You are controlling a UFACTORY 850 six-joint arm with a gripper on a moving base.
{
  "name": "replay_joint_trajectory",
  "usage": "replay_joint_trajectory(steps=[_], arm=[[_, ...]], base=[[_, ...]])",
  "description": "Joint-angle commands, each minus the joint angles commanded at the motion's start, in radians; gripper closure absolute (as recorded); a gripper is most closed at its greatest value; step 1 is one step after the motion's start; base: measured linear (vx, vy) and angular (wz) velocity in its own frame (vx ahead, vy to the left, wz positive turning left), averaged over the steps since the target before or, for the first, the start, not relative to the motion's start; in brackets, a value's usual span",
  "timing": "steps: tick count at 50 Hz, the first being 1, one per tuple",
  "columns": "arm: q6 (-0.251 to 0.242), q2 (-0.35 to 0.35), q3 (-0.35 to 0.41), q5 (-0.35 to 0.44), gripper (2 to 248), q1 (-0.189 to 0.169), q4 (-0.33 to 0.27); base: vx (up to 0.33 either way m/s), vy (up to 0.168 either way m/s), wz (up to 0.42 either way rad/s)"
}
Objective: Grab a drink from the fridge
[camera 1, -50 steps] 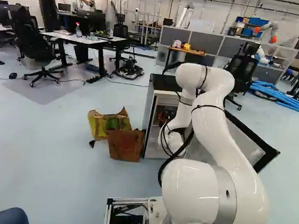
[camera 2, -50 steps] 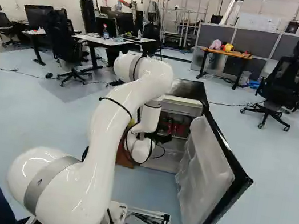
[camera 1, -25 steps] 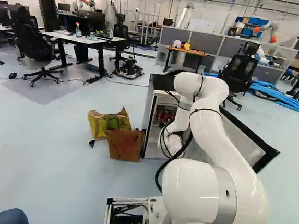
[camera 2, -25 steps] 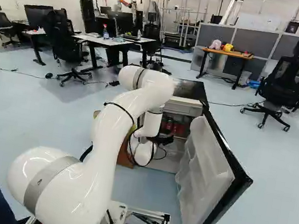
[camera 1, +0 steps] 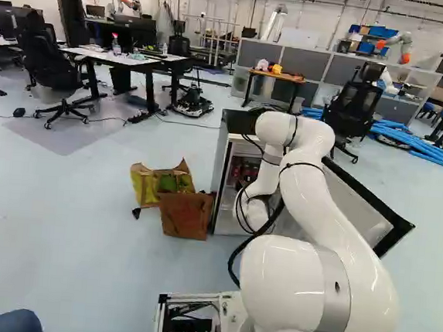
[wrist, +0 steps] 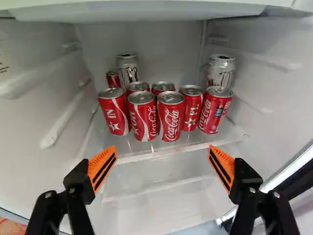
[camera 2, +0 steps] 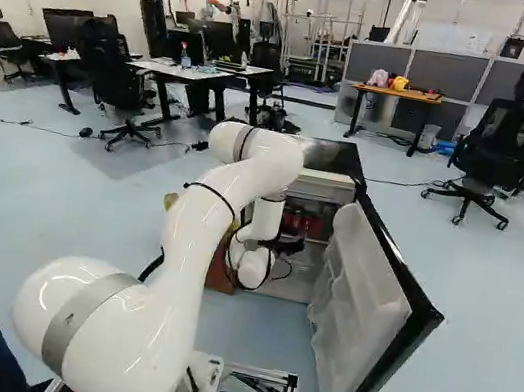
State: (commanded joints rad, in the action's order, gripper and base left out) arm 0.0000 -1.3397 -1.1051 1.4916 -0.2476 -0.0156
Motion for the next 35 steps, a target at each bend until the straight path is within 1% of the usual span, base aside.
replay_joint_trajectory(steps=[13,35], arm=[[0.0,-0.017,-0.036,-0.043,3,-0.004,0.018],[0.0,-0.03,-0.062,-0.044,3,-0.002,0.02]], base=[[0.0,0.0,0.0],[0.0,0.0,0.0]])
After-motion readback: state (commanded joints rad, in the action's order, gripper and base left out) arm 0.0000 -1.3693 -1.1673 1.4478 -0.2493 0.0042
